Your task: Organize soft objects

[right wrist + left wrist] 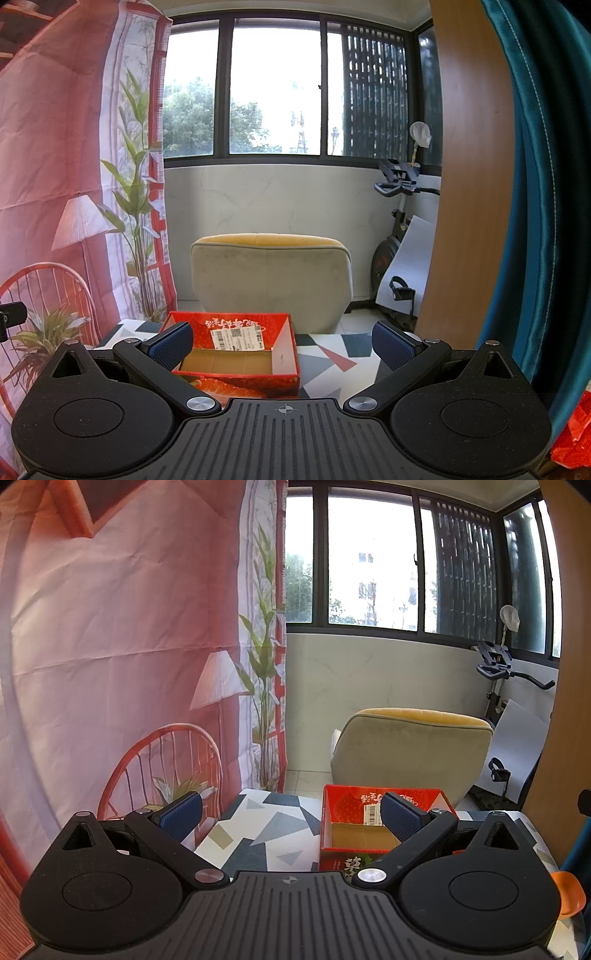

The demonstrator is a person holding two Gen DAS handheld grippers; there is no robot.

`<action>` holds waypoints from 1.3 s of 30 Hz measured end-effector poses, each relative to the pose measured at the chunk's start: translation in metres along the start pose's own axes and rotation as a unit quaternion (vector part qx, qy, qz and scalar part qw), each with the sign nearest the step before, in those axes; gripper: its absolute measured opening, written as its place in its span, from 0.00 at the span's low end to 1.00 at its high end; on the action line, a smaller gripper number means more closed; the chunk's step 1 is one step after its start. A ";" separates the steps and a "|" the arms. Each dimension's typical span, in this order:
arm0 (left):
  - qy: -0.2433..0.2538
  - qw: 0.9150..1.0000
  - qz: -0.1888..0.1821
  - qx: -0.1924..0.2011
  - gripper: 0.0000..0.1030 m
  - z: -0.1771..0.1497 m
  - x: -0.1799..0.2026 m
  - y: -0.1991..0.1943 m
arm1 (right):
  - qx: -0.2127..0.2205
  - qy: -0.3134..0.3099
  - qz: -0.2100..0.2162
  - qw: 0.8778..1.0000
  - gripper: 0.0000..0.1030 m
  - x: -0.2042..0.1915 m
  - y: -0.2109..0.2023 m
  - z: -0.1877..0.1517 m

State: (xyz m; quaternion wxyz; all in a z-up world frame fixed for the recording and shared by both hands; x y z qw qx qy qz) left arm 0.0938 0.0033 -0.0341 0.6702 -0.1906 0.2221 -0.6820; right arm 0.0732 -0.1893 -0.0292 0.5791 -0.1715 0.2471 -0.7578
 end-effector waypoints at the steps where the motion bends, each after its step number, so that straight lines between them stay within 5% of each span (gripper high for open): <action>1: 0.001 1.000 -0.001 0.000 1.00 0.000 0.000 0.000 | 0.000 0.000 0.000 1.000 1.00 0.000 0.000 0.000; 9: 0.005 1.000 0.005 -0.002 1.00 0.000 -0.001 0.004 | 0.000 0.003 0.006 1.000 1.00 -0.002 -0.001 0.001; 19: 0.023 0.999 0.044 -0.013 1.00 -0.025 -0.013 0.047 | -0.001 0.029 0.085 0.996 1.00 0.004 0.040 -0.025; 24: 0.050 0.997 0.043 -0.040 1.00 -0.053 -0.013 0.087 | -0.047 0.029 0.077 0.995 1.00 0.007 0.093 -0.062; 29: 0.064 0.994 0.016 -0.089 1.00 -0.091 -0.013 0.131 | -0.114 0.034 0.120 0.986 1.00 -0.008 0.140 -0.107; 39: 0.076 0.986 -0.034 -0.144 0.94 -0.145 -0.003 0.174 | -0.175 -0.023 0.091 0.980 0.95 -0.030 0.186 -0.172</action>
Point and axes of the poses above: each gripper's, at about its wrist camera, not at the fingertips, and y roughly the way its jaws point, x to its right, z to its top, the point moved 10 cm from there along y, roughly the way its jaws point, and after that the axes turned 14 degrees about -x, right-handed, at the moved point
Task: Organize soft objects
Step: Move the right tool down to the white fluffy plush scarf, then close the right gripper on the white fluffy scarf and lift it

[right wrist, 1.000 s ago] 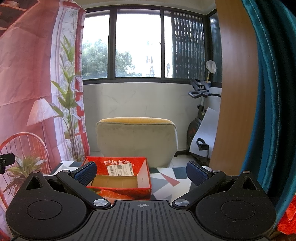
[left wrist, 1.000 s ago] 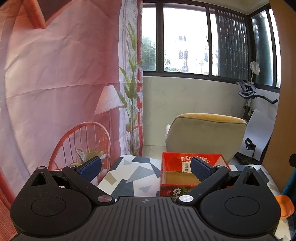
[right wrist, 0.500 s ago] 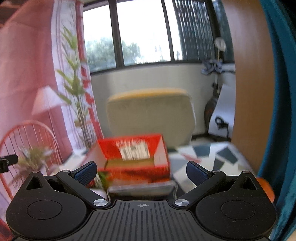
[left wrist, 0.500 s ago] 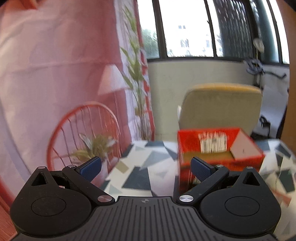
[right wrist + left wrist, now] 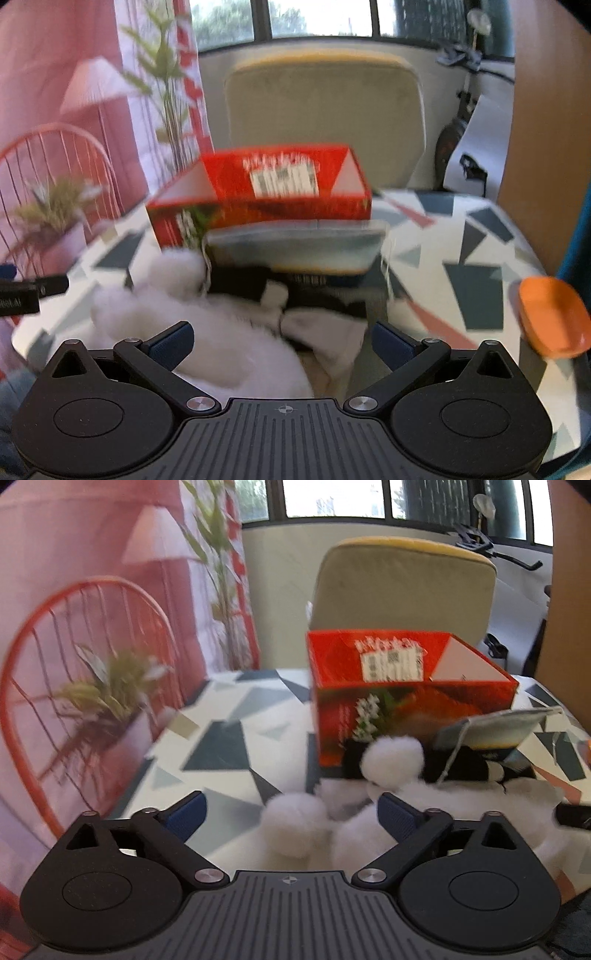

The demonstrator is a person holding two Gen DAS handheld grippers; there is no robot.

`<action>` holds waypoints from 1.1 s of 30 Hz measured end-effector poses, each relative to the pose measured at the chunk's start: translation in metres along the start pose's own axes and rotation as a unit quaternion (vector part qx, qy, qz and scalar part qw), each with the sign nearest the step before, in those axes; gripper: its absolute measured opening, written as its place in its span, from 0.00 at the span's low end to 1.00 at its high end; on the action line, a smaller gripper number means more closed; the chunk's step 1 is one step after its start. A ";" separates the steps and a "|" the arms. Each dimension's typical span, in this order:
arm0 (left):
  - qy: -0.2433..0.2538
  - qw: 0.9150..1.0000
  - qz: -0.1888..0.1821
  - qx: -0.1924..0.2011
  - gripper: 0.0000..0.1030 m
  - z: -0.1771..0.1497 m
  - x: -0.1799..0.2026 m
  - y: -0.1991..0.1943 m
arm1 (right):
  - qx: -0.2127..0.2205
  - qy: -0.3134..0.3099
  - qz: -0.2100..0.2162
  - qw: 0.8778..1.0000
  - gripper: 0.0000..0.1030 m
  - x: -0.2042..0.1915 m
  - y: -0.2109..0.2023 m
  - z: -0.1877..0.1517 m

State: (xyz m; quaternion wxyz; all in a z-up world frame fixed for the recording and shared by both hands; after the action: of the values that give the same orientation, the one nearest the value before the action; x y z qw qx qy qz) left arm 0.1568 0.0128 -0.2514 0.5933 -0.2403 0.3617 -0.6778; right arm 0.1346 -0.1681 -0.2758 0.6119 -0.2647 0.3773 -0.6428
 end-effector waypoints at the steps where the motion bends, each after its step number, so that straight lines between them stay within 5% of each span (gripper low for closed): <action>1: -0.001 1.000 -0.007 -0.005 0.94 -0.002 0.002 0.004 | -0.015 0.002 0.003 1.000 0.90 0.000 0.007 -0.005; 5: -0.005 0.999 -0.028 -0.022 0.90 -0.011 0.009 0.016 | -0.061 0.015 0.021 0.998 0.80 -0.001 0.029 -0.023; 13: -0.023 0.997 -0.057 -0.051 0.82 -0.020 0.013 0.028 | -0.124 0.041 0.044 0.990 0.42 0.000 0.067 -0.046; 28: -0.007 0.988 -0.108 -0.112 0.73 -0.020 0.046 0.067 | -0.127 0.025 0.044 0.991 0.27 0.000 0.075 -0.051; 31: 0.003 0.988 -0.088 -0.129 0.62 -0.028 0.049 0.077 | -0.126 0.027 0.046 0.991 0.26 0.000 0.075 -0.051; 33: 0.002 0.984 -0.101 -0.145 0.41 -0.035 0.052 0.082 | -0.125 0.029 0.049 0.991 0.26 0.000 0.075 -0.051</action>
State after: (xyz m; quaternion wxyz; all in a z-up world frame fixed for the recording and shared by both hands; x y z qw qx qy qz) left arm 0.1722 -0.0334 -0.3420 0.4797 -0.3580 0.4313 -0.6751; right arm 0.1379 -0.1572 -0.3658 0.5935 -0.3019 0.4843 -0.5676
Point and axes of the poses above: each gripper's, at about its wrist camera, not at the fingertips, and y roughly the way its jaws point, x to its right, z to its top, the point moved 10 cm from there along y, roughly the way its jaws point, and after that the axes turned 14 degrees about -x, right-handed, at the moved point
